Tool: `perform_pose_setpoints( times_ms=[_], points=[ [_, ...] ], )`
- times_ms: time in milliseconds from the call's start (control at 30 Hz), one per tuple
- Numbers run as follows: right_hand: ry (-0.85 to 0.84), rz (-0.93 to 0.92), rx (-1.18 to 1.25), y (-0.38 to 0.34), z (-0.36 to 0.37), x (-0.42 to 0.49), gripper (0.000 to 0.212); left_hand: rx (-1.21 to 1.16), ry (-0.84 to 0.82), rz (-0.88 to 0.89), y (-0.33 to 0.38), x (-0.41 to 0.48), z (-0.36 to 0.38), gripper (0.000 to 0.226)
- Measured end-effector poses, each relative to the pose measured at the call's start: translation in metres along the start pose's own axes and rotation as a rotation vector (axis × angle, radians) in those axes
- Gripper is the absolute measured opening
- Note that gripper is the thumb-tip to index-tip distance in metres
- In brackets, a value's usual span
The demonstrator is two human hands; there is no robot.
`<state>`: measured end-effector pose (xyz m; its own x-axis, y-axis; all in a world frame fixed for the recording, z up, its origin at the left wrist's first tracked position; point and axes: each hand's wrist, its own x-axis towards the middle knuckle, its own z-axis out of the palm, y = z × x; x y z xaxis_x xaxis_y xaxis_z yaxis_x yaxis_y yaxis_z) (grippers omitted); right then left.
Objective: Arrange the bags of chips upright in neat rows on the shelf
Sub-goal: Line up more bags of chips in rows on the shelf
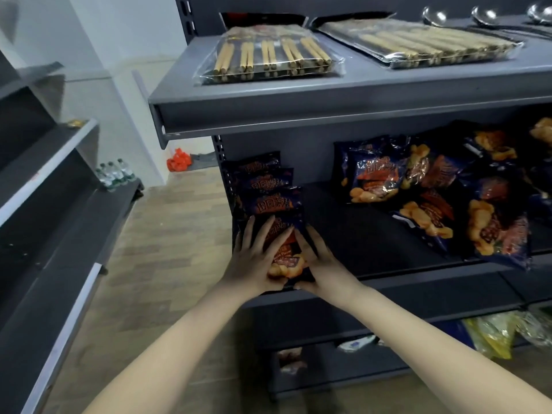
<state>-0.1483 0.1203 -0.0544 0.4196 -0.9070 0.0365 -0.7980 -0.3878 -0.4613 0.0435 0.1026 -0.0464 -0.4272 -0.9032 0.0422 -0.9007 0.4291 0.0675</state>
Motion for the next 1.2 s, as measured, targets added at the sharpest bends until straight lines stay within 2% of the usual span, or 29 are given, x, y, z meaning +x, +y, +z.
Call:
perform_pose_setpoints(
  times_ms=[167, 333, 533, 633, 933, 1033, 1200],
  points=[
    [0.068, -0.029, -0.067, -0.005, -0.011, -0.009, 0.110, -0.053, -0.024, 0.022, 0.009, 0.002, -0.025, 0.116],
    [0.280, 0.074, -0.115, 0.007, -0.040, -0.021, 0.102, 0.005, 0.116, 0.176, 0.030, 0.021, -0.051, 0.114],
    [0.369, 0.191, -0.162, 0.060, -0.081, -0.045, 0.099, 0.016, 0.146, 0.316, 0.091, 0.061, -0.052, 0.112],
    [0.375, 0.225, -0.216, 0.092, -0.102, -0.056, 0.097, -0.031, 0.159, 0.320, 0.122, 0.086, -0.045, 0.112],
    [0.221, 0.244, -0.377, 0.189, -0.172, -0.092, 0.101, -0.062, 0.188, 0.249, 0.219, 0.164, -0.020, 0.110],
    [0.139, 0.219, -0.440, 0.213, -0.174, -0.095, 0.105, -0.081, 0.174, 0.217, 0.241, 0.185, -0.014, 0.110],
    [0.044, 0.194, -0.428, 0.234, -0.158, -0.090, 0.104, -0.116, 0.058, 0.113, 0.253, 0.198, 0.014, 0.112]
  ],
)
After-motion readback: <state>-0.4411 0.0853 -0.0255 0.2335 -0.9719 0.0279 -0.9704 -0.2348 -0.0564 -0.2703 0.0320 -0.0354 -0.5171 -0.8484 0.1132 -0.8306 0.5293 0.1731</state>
